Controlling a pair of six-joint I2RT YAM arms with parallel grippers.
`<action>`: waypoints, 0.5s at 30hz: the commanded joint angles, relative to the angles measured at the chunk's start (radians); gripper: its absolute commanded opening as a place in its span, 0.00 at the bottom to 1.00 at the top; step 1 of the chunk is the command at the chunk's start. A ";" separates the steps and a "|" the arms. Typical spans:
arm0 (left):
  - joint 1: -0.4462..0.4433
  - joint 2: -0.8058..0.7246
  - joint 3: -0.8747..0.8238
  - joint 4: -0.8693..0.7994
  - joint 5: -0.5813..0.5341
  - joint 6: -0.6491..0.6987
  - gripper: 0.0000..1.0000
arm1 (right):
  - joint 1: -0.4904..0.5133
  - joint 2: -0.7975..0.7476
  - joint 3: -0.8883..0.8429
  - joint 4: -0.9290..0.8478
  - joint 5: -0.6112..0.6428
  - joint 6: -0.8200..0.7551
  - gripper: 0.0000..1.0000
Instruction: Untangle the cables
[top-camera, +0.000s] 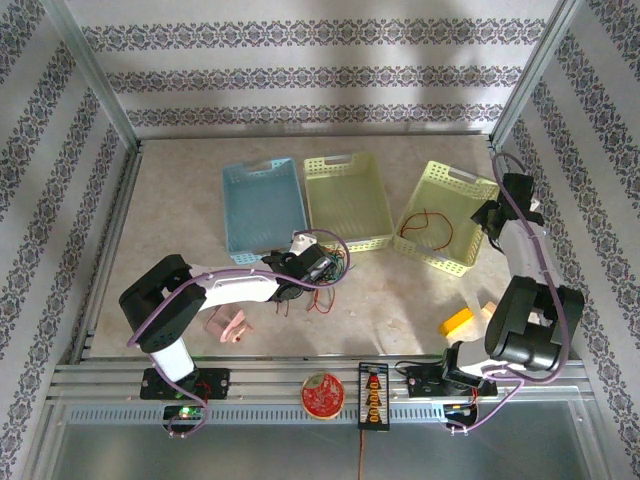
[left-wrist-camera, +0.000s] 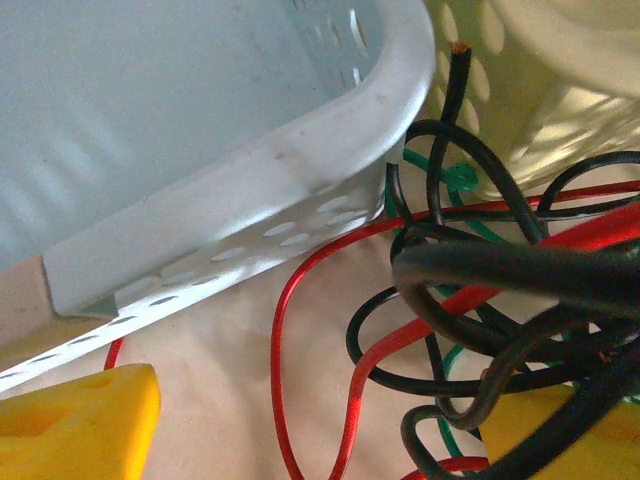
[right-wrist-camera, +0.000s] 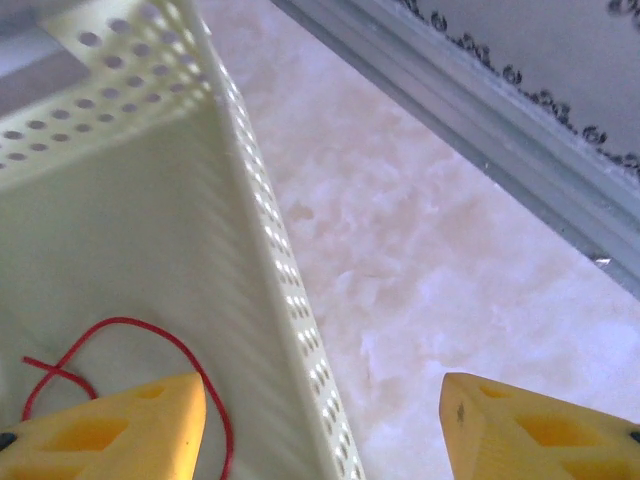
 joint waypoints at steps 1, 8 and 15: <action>-0.013 -0.022 -0.013 -0.014 -0.019 -0.017 0.82 | -0.007 0.061 0.011 0.007 -0.130 0.016 0.61; -0.013 -0.020 -0.012 -0.006 -0.012 -0.017 0.83 | 0.007 0.157 0.056 0.032 -0.188 0.002 0.57; -0.012 -0.018 -0.008 0.001 0.001 -0.008 0.83 | 0.078 0.242 0.172 0.061 -0.210 -0.046 0.57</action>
